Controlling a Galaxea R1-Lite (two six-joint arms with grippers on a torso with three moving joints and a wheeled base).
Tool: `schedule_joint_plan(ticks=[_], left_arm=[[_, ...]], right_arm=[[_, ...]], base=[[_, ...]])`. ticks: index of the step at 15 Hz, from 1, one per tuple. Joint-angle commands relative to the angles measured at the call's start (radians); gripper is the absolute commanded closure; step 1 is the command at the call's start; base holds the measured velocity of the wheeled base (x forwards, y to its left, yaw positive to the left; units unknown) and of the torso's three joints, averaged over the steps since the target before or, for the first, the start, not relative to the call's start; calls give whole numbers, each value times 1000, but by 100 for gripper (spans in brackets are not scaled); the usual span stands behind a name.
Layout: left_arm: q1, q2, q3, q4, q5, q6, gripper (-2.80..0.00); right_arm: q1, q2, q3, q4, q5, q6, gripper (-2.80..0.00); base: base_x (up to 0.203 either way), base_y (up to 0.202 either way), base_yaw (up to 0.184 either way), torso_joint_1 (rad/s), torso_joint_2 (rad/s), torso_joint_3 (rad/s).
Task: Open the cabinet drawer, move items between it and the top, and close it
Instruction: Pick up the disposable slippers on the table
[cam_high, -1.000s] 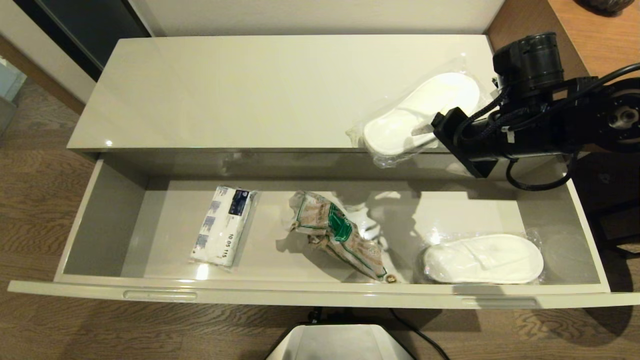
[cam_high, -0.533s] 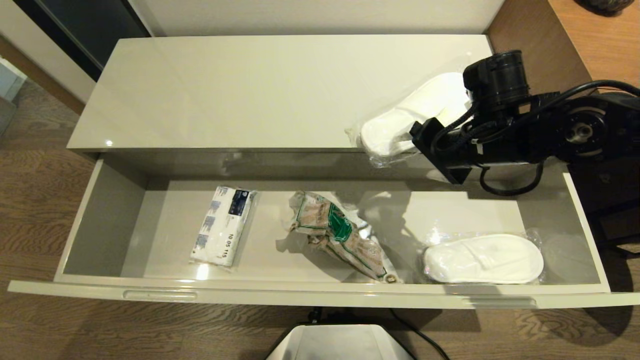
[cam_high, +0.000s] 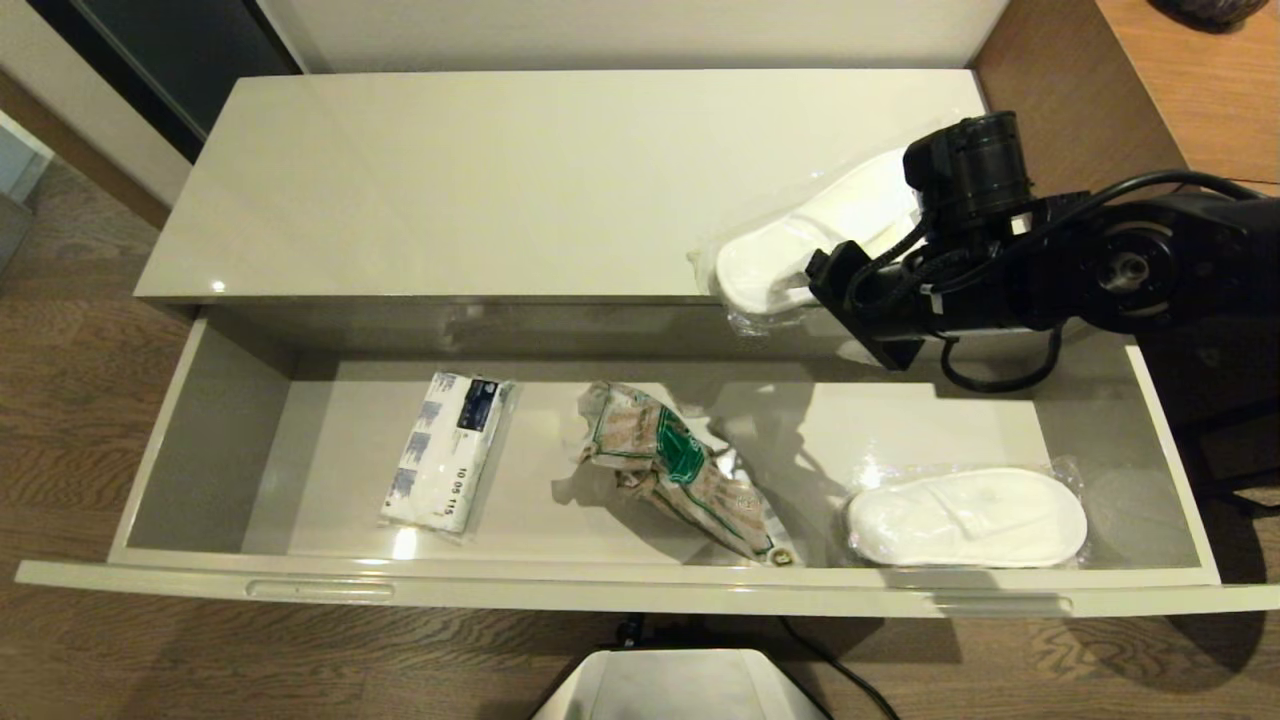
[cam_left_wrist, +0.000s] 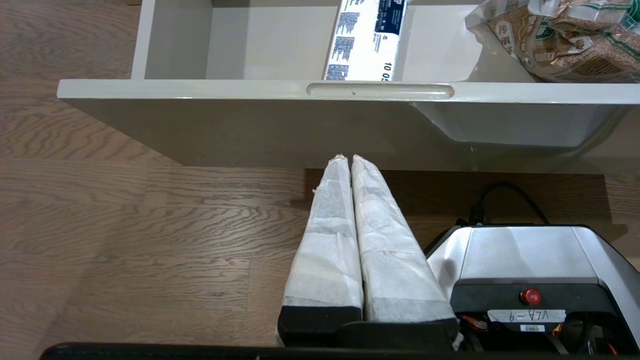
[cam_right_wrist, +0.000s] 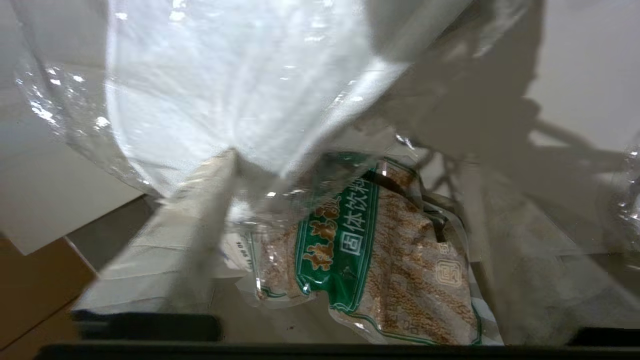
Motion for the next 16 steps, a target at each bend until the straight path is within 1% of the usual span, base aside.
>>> schedule_joint_plan(ticks=[1, 3, 4, 7, 13, 16], left_arm=[[1, 1, 0, 0, 0, 0, 0], [0, 1, 0, 0, 0, 0, 0], [0, 1, 0, 0, 0, 0, 0], [0, 0, 0, 0, 0, 0, 0], [0, 1, 0, 0, 0, 0, 0], [0, 1, 0, 0, 0, 0, 0]], right_arm=[[-1, -1, -4, 0, 0, 2, 0], [-4, -3, -8, -12, 0, -1, 0], [-5, 0, -3, -58, -1, -8, 0], [-15, 20, 14, -129, -6, -41, 0], [-50, 26, 12, -141, -2, -50, 0], [-53, -76, 14, -114, -2, -72, 0]], base=[[0, 0, 0, 0, 0, 0], [0, 0, 0, 0, 0, 0], [0, 0, 0, 0, 0, 0], [0, 0, 0, 0, 0, 0], [0, 0, 0, 0, 0, 0], [0, 0, 0, 0, 0, 0]])
